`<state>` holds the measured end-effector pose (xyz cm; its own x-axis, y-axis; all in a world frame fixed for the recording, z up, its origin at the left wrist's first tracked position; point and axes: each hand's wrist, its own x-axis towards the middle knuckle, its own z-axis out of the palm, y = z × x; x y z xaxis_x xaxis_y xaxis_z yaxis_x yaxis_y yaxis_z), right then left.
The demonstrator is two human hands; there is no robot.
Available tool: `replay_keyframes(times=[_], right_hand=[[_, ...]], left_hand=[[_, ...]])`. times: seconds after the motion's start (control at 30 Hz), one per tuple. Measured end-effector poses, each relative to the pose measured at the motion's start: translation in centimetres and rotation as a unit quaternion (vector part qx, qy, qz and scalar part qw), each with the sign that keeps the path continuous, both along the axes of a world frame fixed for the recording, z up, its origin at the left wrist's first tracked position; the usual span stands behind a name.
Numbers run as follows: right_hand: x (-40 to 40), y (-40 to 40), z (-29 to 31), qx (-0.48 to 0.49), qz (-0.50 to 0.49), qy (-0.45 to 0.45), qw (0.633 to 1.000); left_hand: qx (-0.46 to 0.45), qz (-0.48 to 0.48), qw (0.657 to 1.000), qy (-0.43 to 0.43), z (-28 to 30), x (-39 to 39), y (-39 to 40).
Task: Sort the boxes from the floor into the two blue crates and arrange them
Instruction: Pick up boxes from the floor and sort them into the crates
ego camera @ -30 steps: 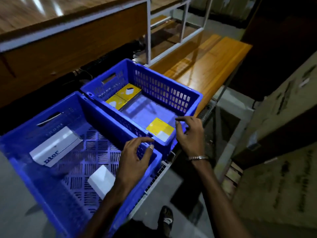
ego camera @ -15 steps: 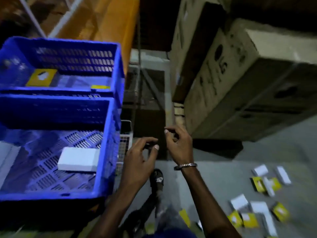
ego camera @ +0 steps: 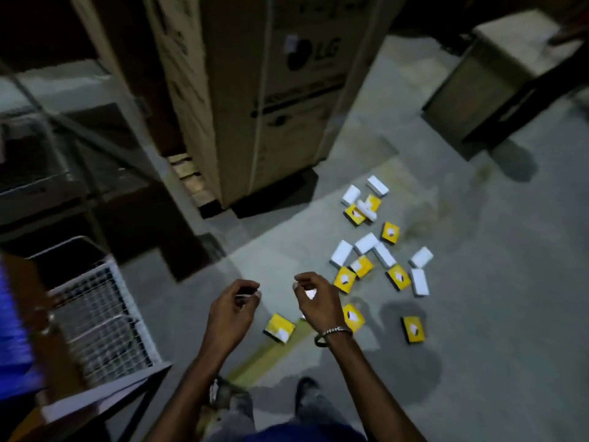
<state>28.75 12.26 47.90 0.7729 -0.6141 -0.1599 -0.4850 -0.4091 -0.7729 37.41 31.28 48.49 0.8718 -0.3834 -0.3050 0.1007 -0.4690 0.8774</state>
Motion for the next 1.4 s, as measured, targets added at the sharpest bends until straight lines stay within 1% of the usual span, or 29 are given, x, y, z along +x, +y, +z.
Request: replay_keyframes(times=[0.1, 0.23, 0.33, 0.4, 0.5, 0.57, 0.63, 0.7, 0.8, 0.83, 0.87, 0.9, 0.97, 1.03, 1.1, 1.17, 1.2, 1.27, 1.33, 1.4], right_hand=[[-5.2, -4.4, -1.1, 0.019, -0.045, 0.012, 0.999], [-11.2, -11.2, -3.0, 0.045, -0.093, 0.015, 0.995], [-15.9, -16.8, -5.9, 0.067, -0.099, 0.032, 0.992], [-19.0, -21.3, -8.3, 0.078, -0.08, 0.049, 0.993], [-23.1, -27.2, -11.8, 0.094, -0.063, 0.114, 0.987], [-25.3, -30.6, -13.8, 0.096, -0.056, 0.164, 0.98], [-26.8, -33.5, -16.3, 0.109, -0.046, 0.217, 0.969], [-27.5, -36.1, -19.4, 0.115, -0.028, 0.246, 0.962], [-27.6, -39.2, -26.0, 0.111, -0.006, 0.274, 0.955], [-27.5, -40.2, -30.1, 0.118, -0.005, 0.283, 0.952], [-27.5, -40.9, -33.6, 0.131, -0.012, 0.291, 0.948], [-27.2, -41.6, -36.0, 0.148, -0.027, 0.294, 0.944], [-26.5, -42.7, -43.1, 0.184, -0.062, 0.293, 0.936], [-26.2, -43.5, -51.9, 0.224, -0.079, 0.296, 0.925], [-26.5, -44.0, -59.9, 0.226, -0.06, 0.319, 0.918], [-26.7, -44.0, -66.5, 0.193, -0.021, 0.35, 0.917], [-26.4, -43.9, -69.9, 0.169, 0.005, 0.366, 0.915], [-25.2, -43.9, -73.9, 0.134, 0.036, 0.394, 0.909], [-24.5, -43.9, -77.7, 0.11, 0.049, 0.414, 0.902], [-24.3, -44.3, -81.5, 0.063, 0.078, 0.427, 0.899]], left_hand=[[0.011, -0.029, 0.999, 0.031, -1.8, -2.4, -4.6], [0.036, -0.067, 0.996, 0.04, -4.6, -6.3, -11.9], [0.057, -0.071, 0.993, 0.073, -6.7, -10.3, -17.5], [0.065, -0.05, 0.993, 0.085, -9.2, -13.4, -21.2], [0.083, 0.003, 0.986, 0.147, -12.7, -18.1, -25.1], [0.108, 0.029, 0.979, 0.169, -13.2, -20.8, -27.4], [0.123, 0.037, 0.97, 0.207, -14.0, -22.7, -29.2], [0.14, 0.033, 0.963, 0.227, -16.8, -24.0, -30.6], [0.18, 0.041, 0.945, 0.271, -24.0, -24.6, -31.4], [0.191, 0.044, 0.938, 0.285, -28.4, -24.7, -31.7], [0.207, 0.046, 0.933, 0.291, -31.8, -24.7, -32.0], [0.219, 0.048, 0.93, 0.292, -34.0, -24.3, -32.7], [0.264, 0.049, 0.917, 0.296, -41.6, -23.9, -33.0], [0.311, 0.016, 0.912, 0.266, -50.0, -23.6, -33.2], [0.343, -0.034, 0.911, 0.228, -56.3, -23.7, -33.7], [0.346, -0.047, 0.917, 0.192, -61.3, -23.5, -34.2], [0.348, -0.042, 0.92, 0.174, -64.8, -23.2, -34.2], [0.347, -0.023, 0.925, 0.153, -70.3, -21.8, -34.4], [0.358, -0.009, 0.92, 0.161, -75.9, -20.5, -35.0], [0.347, 0.019, 0.919, 0.184, -80.4, -19.1, -36.3]])
